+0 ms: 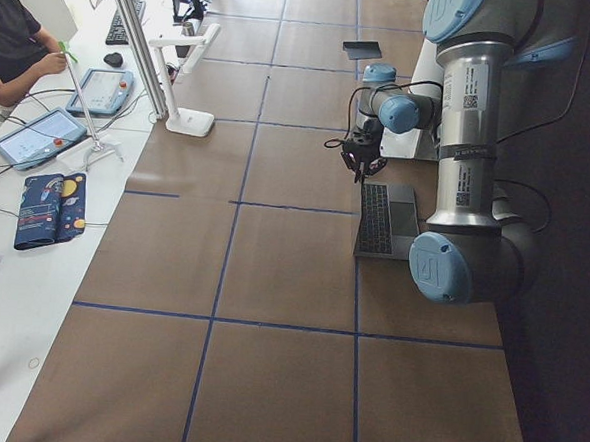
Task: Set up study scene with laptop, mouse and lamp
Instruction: 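Lower the left gripper and grasp the open grey laptop's edge, then slide the laptop with the left gripper toward the white lamp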
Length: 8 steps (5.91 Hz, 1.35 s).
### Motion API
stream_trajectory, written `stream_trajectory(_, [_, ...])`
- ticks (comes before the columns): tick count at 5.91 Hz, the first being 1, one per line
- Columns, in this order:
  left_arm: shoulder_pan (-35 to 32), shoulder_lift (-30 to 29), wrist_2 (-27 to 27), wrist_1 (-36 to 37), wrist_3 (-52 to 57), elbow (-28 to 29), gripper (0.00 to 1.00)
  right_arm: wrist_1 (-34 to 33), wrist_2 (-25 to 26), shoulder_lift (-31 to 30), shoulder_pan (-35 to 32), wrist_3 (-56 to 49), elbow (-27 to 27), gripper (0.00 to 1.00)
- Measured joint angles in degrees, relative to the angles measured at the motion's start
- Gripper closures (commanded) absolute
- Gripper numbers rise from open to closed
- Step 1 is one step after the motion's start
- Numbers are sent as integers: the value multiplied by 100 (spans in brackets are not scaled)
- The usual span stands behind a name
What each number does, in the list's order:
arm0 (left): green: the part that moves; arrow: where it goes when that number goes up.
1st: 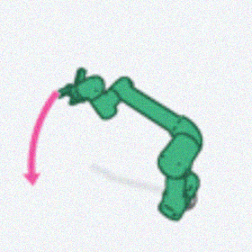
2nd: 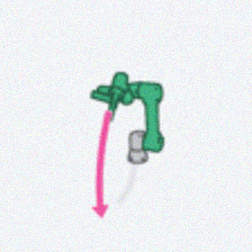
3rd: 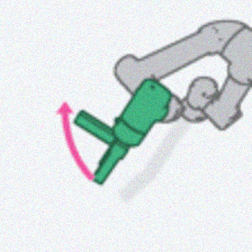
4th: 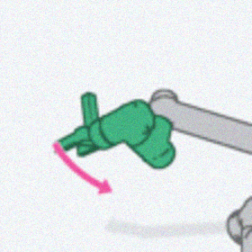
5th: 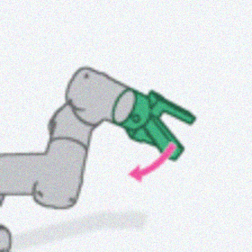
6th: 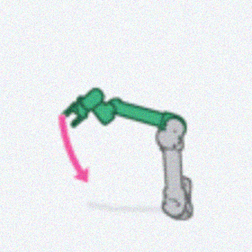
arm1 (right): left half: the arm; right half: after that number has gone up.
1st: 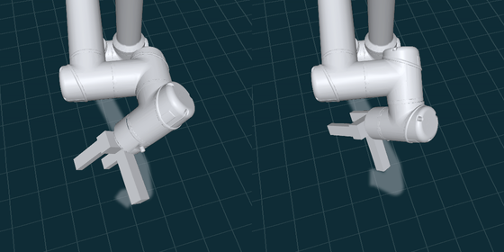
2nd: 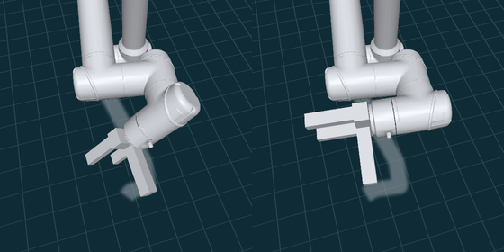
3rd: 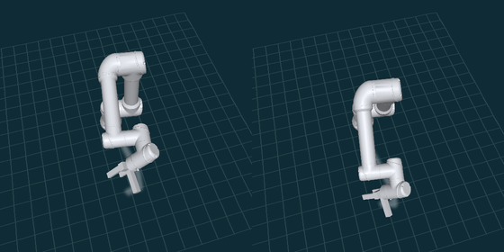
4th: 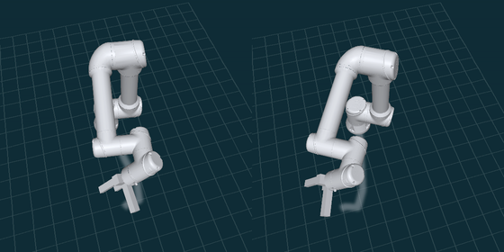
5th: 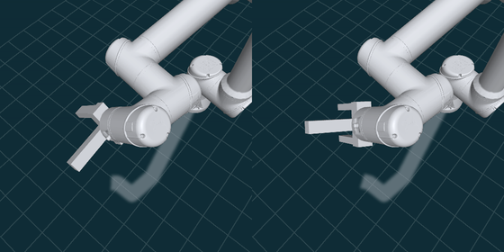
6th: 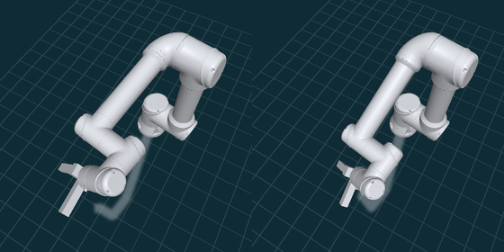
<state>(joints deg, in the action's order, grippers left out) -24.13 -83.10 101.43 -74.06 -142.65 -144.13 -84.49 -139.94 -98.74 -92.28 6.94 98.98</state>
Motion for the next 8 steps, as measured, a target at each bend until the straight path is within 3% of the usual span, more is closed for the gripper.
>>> stream_trajectory(3, [-953, -237, 33, 411, 72, -50, 100, -31, -8, -4, -4, 1, 108, 0])
stream_trajectory(5, [-1648, -1508, 35, 1239, 135, 481, 100, -33, -30, 1, -6, 1, 94, 0])
stream_trajectory(6, [-1992, -2400, 35, 1571, 142, 1137, 100, -33, -32, 3, -3, 0, 80, 0])
stream_trajectory(8, [-2313, -3543, 37, 1699, 140, 2275, 100, -33, -33, 4, 0, 1, 87, 0])
